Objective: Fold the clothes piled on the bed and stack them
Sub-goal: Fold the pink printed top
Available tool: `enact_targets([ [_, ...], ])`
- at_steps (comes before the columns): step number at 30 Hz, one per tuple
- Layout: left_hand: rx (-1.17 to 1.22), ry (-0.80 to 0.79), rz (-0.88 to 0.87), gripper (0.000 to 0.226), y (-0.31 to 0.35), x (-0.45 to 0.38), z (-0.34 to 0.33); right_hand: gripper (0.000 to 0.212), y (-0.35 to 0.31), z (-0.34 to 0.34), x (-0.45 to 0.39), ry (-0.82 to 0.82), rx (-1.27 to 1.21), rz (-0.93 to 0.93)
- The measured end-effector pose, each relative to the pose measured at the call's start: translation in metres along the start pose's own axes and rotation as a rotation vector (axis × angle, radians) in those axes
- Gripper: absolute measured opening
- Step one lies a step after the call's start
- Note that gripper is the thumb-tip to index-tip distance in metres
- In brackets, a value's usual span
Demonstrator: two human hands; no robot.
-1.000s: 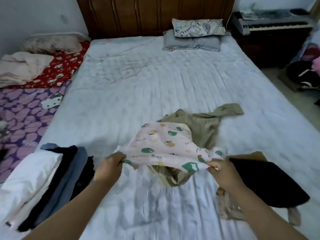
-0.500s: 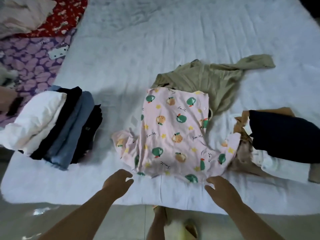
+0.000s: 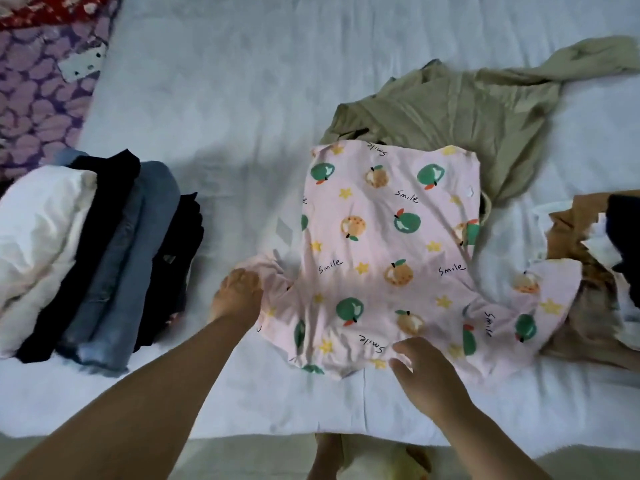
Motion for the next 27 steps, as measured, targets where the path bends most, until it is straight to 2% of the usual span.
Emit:
enact_targets([
  [3,0.047,0.114,-0.017,0.038,0.001,-0.033,0.0,0.038,-0.005,-0.011,-0.015,0.043,-0.025,-0.012],
  [5,0.118,0.123,0.011,0.041,0.0,-0.047,0.0,0.026,-0.006,-0.015,-0.026,0.108,-0.053,0.001],
  [7,0.131,0.032,0.081,0.037,-0.004,-0.055,0.0,0.014,-0.006,-0.016,-0.034,0.176,-0.098,0.013],
  [9,0.101,-0.093,0.103,0.024,-0.006,-0.057,0.003,0.015,-0.006,-0.015,-0.038,0.222,-0.133,0.012],
  [11,0.228,-0.119,0.103,0.04,-0.01,-0.052,0.014,0.02,-0.008,-0.012,-0.039,0.256,-0.146,-0.012],
  [12,0.374,-0.087,0.118,0.042,-0.015,-0.05,0.019,0.022,-0.009,-0.01,-0.039,0.265,-0.155,-0.026],
  [14,0.627,0.077,0.164,0.029,-0.031,-0.039,0.036,0.021,-0.009,-0.01,-0.038,0.272,-0.177,-0.049],
  [16,0.733,0.258,0.215,0.01,-0.049,-0.025,0.055,0.019,-0.009,-0.009,-0.038,0.265,-0.172,-0.072],
  [19,0.761,0.407,0.26,0.009,-0.058,-0.001,0.08,0.02,-0.013,-0.009,-0.038,0.247,-0.15,-0.08],
  [21,0.727,0.42,0.226,0.009,-0.046,0.012,0.092,0.022,-0.015,-0.008,-0.036,0.223,-0.154,-0.086],
  [24,0.748,0.364,0.143,0.011,-0.004,0.028,0.098,0.011,-0.018,-0.006,-0.032,0.165,-0.187,-0.11],
  [27,0.851,0.271,0.012,0.015,0.056,0.051,0.086,0.02,-0.014,-0.005,-0.024,0.131,-0.223,-0.138],
])
Point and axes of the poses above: each hand's wrist, its own x-axis away from the middle knuckle, its own z-axis out of the back of the hand, y = z × x, the point moved 5 cm from there along -x, towards the middle knuckle, and after that the axes turned 4 degrees about -z, right-handed, at the moved point
